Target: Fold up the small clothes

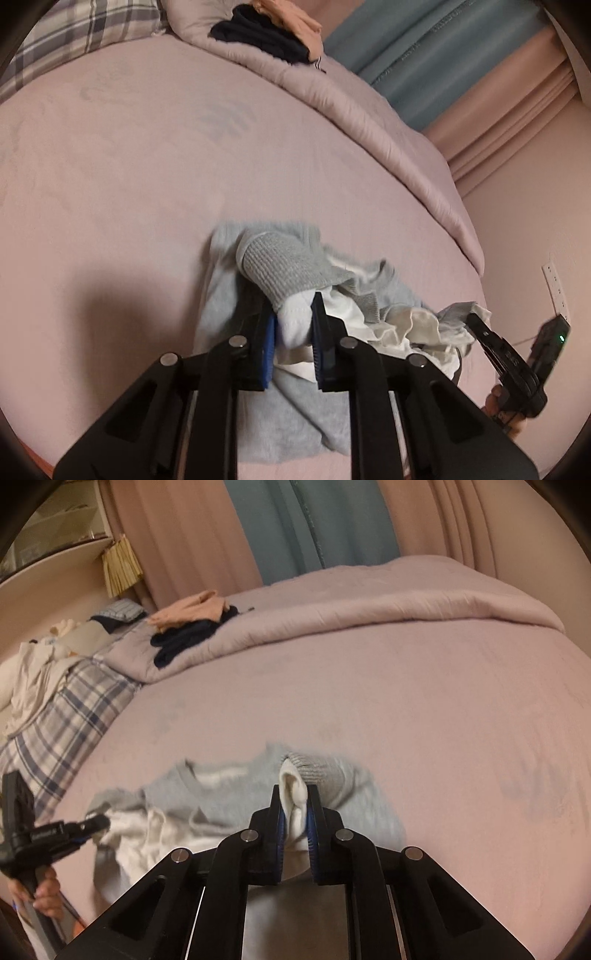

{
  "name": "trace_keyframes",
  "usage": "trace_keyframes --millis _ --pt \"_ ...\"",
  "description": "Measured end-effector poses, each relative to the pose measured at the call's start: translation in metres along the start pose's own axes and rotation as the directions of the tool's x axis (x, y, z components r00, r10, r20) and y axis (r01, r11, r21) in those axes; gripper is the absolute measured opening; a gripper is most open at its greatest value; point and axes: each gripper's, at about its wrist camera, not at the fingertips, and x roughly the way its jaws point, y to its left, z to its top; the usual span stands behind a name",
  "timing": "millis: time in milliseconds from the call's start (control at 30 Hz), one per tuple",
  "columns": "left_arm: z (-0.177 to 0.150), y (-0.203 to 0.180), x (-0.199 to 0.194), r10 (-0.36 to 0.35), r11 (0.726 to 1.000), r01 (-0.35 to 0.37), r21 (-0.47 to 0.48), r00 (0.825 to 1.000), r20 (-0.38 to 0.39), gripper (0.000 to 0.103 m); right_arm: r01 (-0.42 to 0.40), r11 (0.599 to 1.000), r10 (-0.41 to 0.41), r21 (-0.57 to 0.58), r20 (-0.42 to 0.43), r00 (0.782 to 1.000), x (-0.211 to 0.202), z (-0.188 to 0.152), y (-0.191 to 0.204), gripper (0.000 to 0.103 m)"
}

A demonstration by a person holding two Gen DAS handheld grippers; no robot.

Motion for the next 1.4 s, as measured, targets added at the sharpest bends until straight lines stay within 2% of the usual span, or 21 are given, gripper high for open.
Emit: trace_keyframes --millis 100,267,400,467,500,533,567,600,633,700,800,867,967,1100,1300,1400 --pt "0.013 0.001 0.01 0.015 1.0 -0.015 -0.012 1.0 0.009 0.016 0.011 0.999 -0.009 0.042 -0.037 0.999 0.026 0.017 -0.004 0.012" --pt "0.03 0.012 0.046 0.069 0.996 -0.071 -0.055 0.997 -0.034 0.016 0.101 0.994 -0.094 0.05 -0.132 0.987 0.079 0.03 -0.006 0.012" --pt "0.034 0.021 0.058 0.078 0.994 -0.082 -0.073 0.995 -0.058 0.017 0.157 0.986 -0.146 0.056 -0.169 0.975 0.102 0.034 -0.011 0.012" --pt "0.036 0.025 0.059 0.072 0.994 -0.077 -0.083 0.995 -0.066 0.021 0.164 0.985 -0.152 0.057 -0.177 0.972 0.105 0.035 -0.012 0.014" --pt "0.038 0.025 0.056 0.063 0.994 -0.068 -0.083 0.996 -0.065 0.022 0.163 0.985 -0.15 0.06 -0.179 0.972 0.103 0.035 -0.011 0.018" --pt "0.04 0.023 0.055 0.06 0.995 -0.065 -0.079 0.996 -0.061 0.035 0.166 0.984 -0.153 0.062 -0.178 0.972 0.1 0.035 -0.01 0.031" --pt "0.04 0.021 0.049 0.059 0.995 -0.062 -0.074 0.997 -0.043 0.051 0.181 0.982 -0.168 0.062 -0.174 0.97 0.097 0.036 -0.009 0.048" --pt "0.04 0.019 0.042 0.068 0.995 -0.069 -0.068 0.998 -0.018 0.058 0.199 0.978 -0.187 0.06 -0.165 0.968 0.094 0.037 -0.009 0.054" --pt "0.039 0.017 0.037 0.075 0.995 -0.075 -0.063 0.997 -0.002 0.065 0.214 0.975 -0.204 0.059 -0.145 0.968 0.087 0.037 -0.009 0.056" --pt "0.037 0.013 0.024 0.071 0.996 -0.07 -0.053 0.997 0.019 0.071 0.215 0.975 -0.207 0.062 -0.116 0.972 0.074 0.038 -0.009 0.056" --pt "0.033 0.01 0.006 0.021 0.998 -0.019 -0.051 0.999 0.033 0.077 0.182 0.978 -0.173 0.103 -0.088 0.981 0.053 0.038 -0.014 0.062" --pt "0.025 0.006 -0.008 0.017 0.999 -0.015 -0.035 0.999 0.044 0.085 0.164 0.979 -0.159 0.124 -0.056 0.986 0.036 0.035 -0.016 0.068" --pt "0.012 0.005 -0.016 0.032 0.999 -0.032 -0.006 0.999 0.044 0.088 0.167 0.979 -0.163 0.114 -0.041 0.986 0.016 0.024 -0.016 0.078" --pt "-0.015 0.008 -0.014 0.057 0.998 -0.057 0.006 0.998 0.003 0.089 0.198 0.974 -0.195 0.107 -0.037 0.98 -0.003 -0.003 -0.015 0.08" --pt "-0.057 0.016 -0.002 0.093 0.995 -0.091 0.035 0.993 -0.073 0.089 0.173 0.957 -0.155 0.232 -0.094 0.984 -0.01 -0.042 -0.032 0.084" --pt "-0.072 0.022 0.001 0.106 0.994 -0.104 0.025 0.99 -0.094 0.088 0.135 0.954 -0.106 0.266 -0.123 0.987 -0.007 -0.066 -0.036 0.084"
